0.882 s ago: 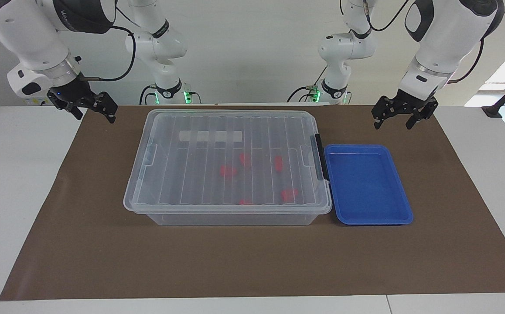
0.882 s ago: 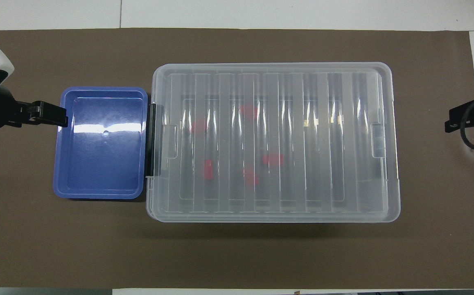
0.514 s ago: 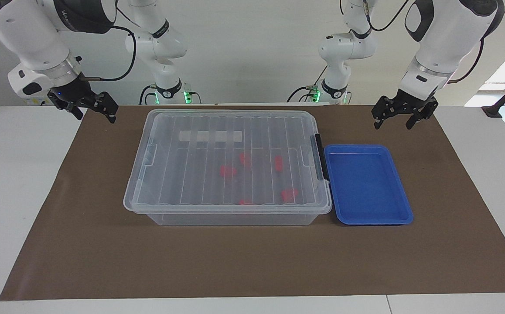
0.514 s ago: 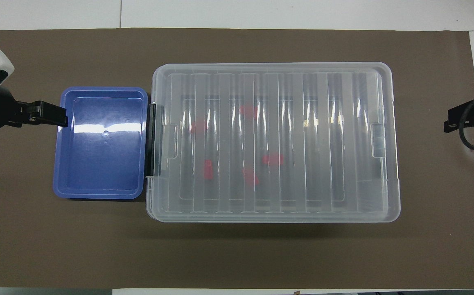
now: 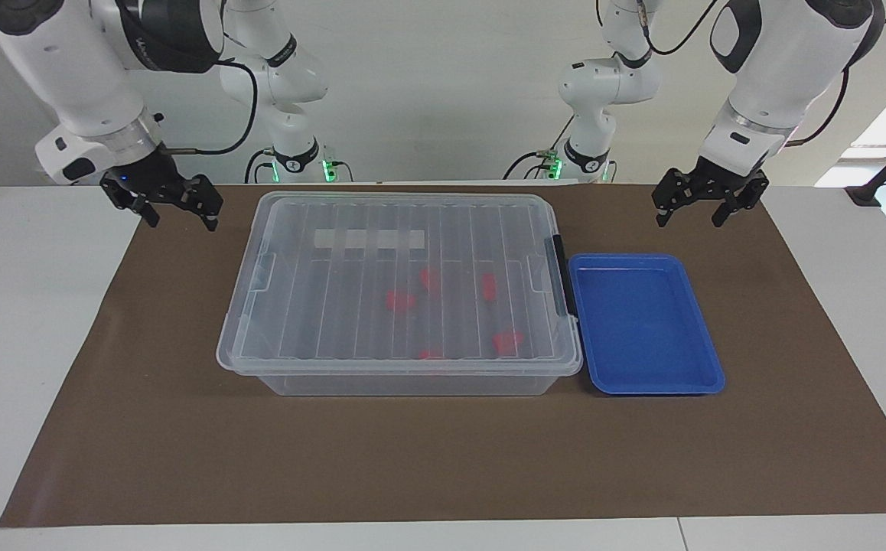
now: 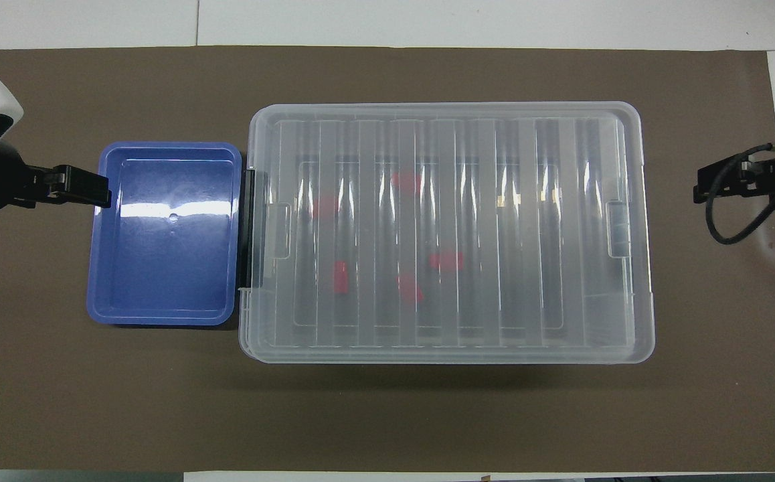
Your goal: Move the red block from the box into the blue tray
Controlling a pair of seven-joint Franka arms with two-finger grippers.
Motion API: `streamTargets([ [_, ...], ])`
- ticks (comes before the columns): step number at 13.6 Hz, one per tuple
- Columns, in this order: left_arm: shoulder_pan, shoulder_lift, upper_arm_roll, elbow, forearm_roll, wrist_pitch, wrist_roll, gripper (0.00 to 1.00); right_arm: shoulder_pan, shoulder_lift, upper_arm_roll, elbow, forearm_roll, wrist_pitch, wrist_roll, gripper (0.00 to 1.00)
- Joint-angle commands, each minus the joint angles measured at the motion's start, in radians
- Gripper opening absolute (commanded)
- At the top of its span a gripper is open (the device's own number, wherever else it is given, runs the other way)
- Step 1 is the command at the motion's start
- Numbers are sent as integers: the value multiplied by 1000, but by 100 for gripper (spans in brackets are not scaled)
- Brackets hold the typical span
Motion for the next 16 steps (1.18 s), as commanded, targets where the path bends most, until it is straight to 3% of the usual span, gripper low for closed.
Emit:
streamTargets([
  [1,10,-35,-1,-38,-16,5,9,100,-1,-8,25,-124,5,124,33,100],
  [4,10,-35,-1,-38,-16,5,9,100,-1,0,70,-202,5,220,145,100],
  [16,10,-35,-1,-38,-16,5,9,100,-16,-18,64,-327,5,251,115,100],
])
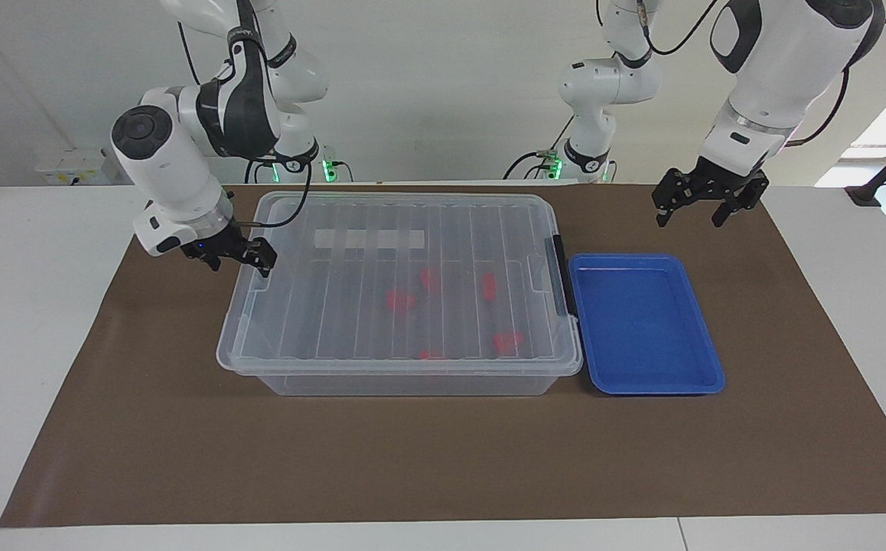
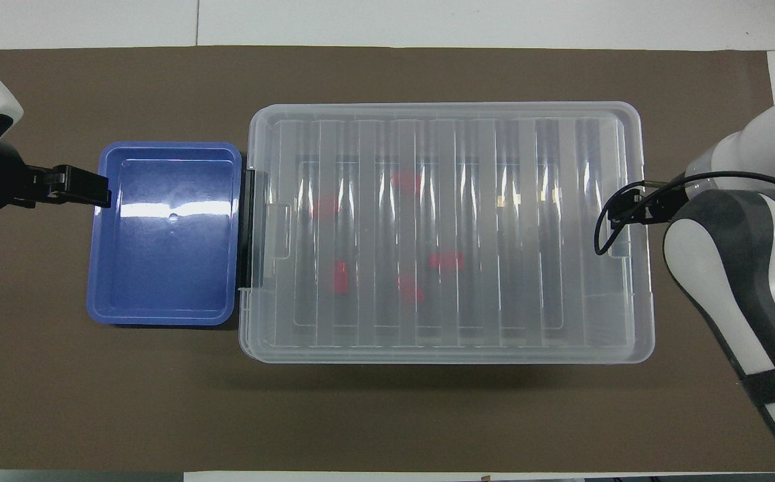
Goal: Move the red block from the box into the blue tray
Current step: 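Reach the right gripper to the clear lid edge and slide it away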
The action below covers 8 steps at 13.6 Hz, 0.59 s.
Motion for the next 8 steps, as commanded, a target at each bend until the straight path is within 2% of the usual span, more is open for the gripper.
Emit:
streamTargets([
  [1,10,-35,-1,-38,-16,5,9,100,-13,-41,-4,-62,5,31,-36,100],
  [8,10,-35,1,-40,-16,-4,8,100,-16,-54,-87,-88,5,52,-169,100],
])
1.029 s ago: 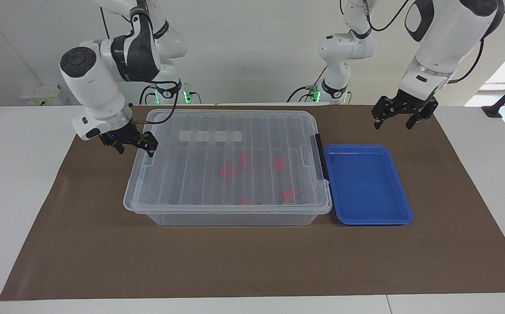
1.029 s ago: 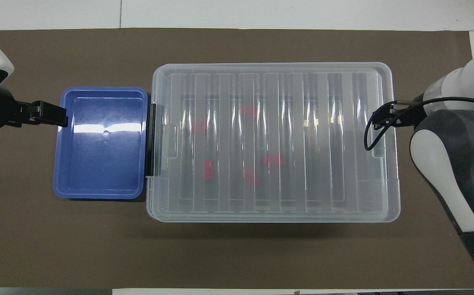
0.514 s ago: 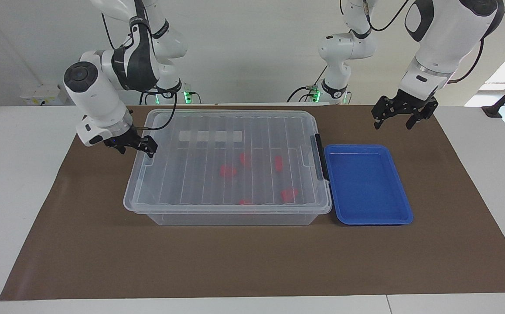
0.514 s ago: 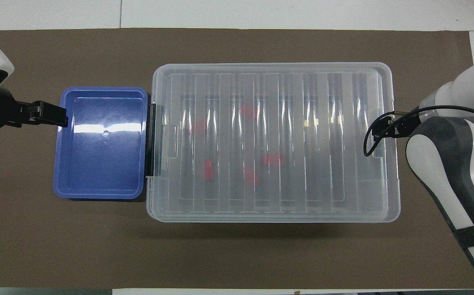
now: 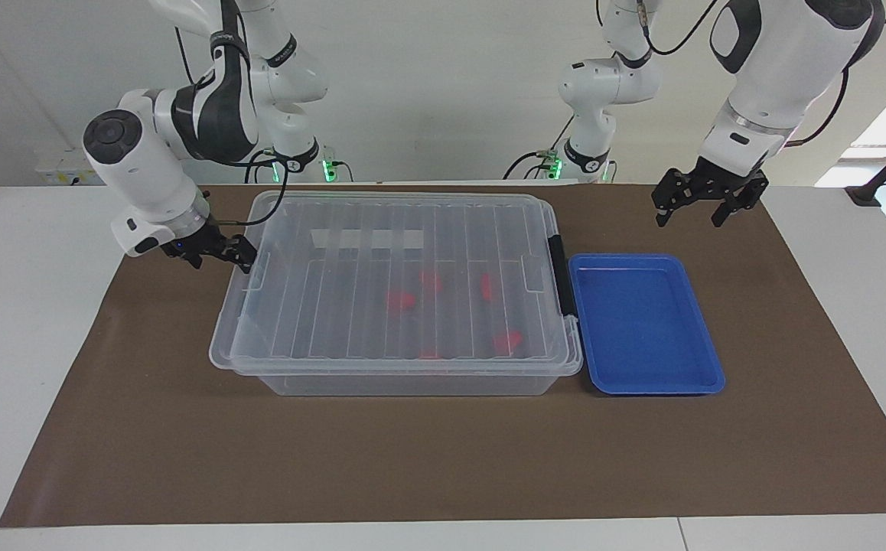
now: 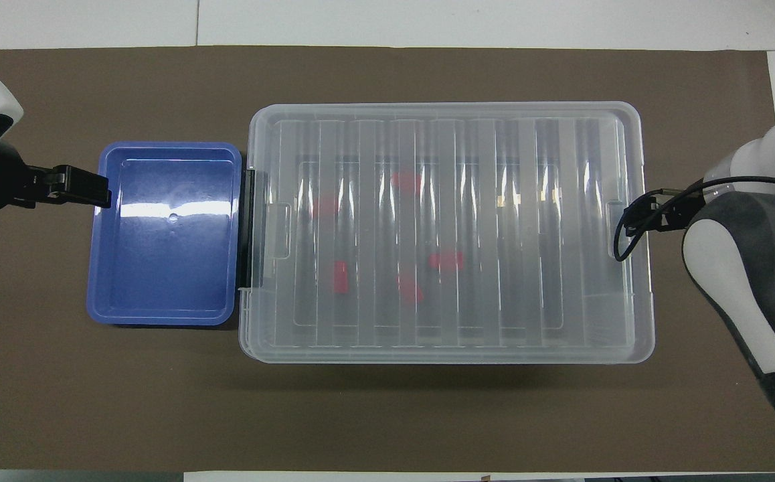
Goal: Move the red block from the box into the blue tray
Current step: 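Reach the right gripper to the clear lid edge and slide it away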
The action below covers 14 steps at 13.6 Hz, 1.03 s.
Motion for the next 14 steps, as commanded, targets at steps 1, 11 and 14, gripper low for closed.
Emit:
streamTargets([
  [1,11,-35,1,-38,-16,-4,8,100,-12,-29,-24,-44,4,48,-66,100],
  [11,-82,-67,-8,-122,-16,143,-39,100,-17,-20,-139,-34,-8,59,-281,100],
  [14,-151,-67,-8,-169,-16,197,-121,100,-21,-18,-168,-34,-10,67,-341,100],
])
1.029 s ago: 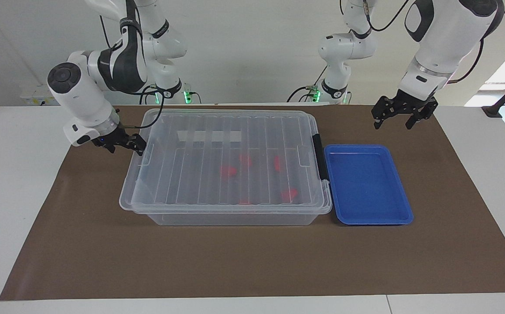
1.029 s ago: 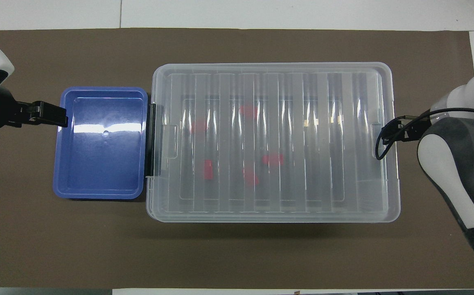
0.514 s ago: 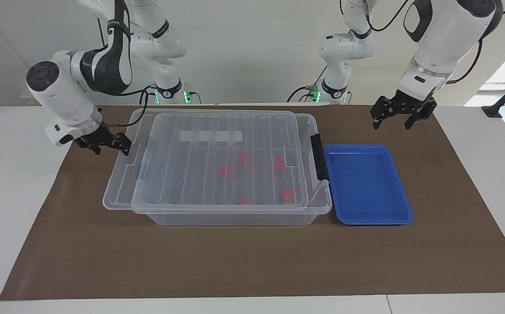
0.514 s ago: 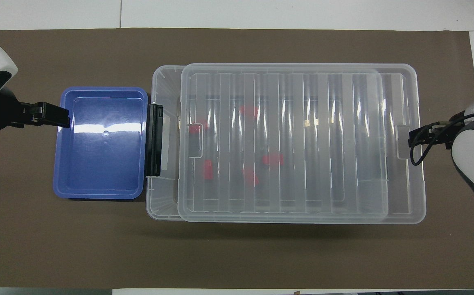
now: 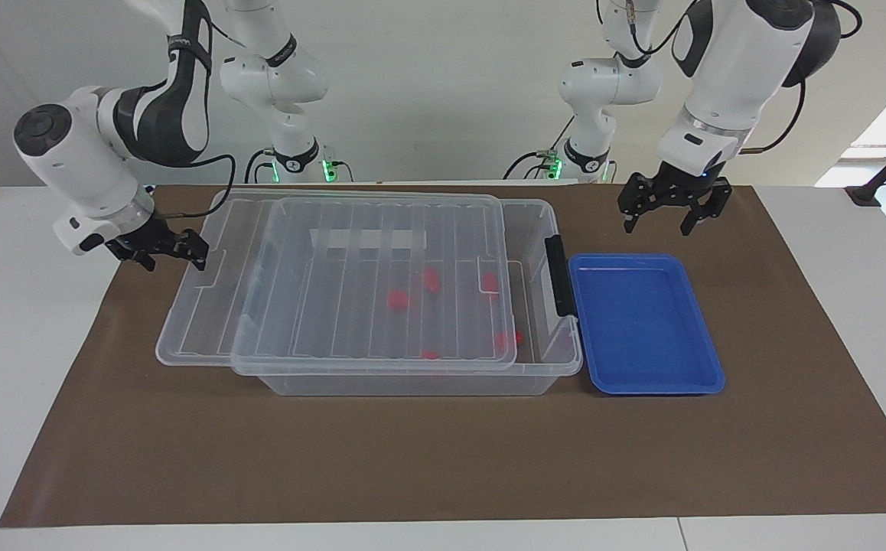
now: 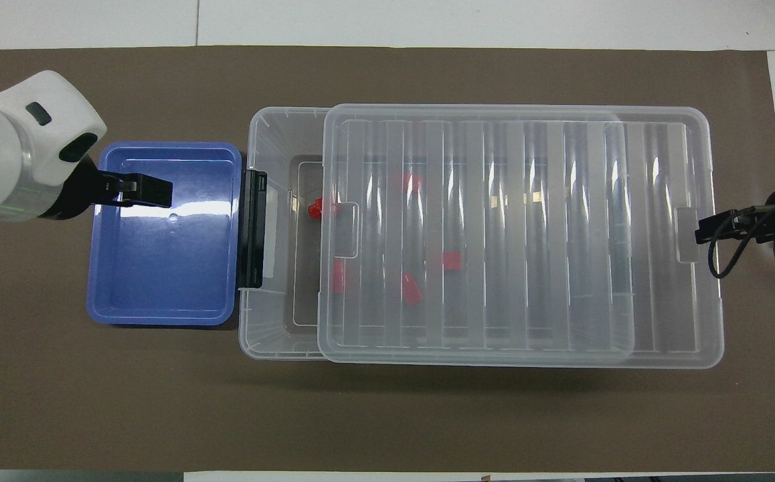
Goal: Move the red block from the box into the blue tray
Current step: 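Reach the left gripper into the box and grasp a red block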
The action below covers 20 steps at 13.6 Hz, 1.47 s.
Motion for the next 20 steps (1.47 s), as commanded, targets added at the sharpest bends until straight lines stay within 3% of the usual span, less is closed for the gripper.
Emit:
streamTargets([
  [1,-65,-31,10,-86,-14,64,-62,98,-13,-15,-19,-22,-9,22,-63,100],
  [4,-126,-36,10,-166,-14,182,-143,95,-16,-15,-40,-22,-9,36,-113,100],
  [11,-264,7,10,-241,-14,294,-278,93,-18,-7,-104,-22,-10,65,-235,100],
  [20,-367,136,12,-333,-14,496,-471,87,-22,-1,-164,-23,-10,94,-341,100],
])
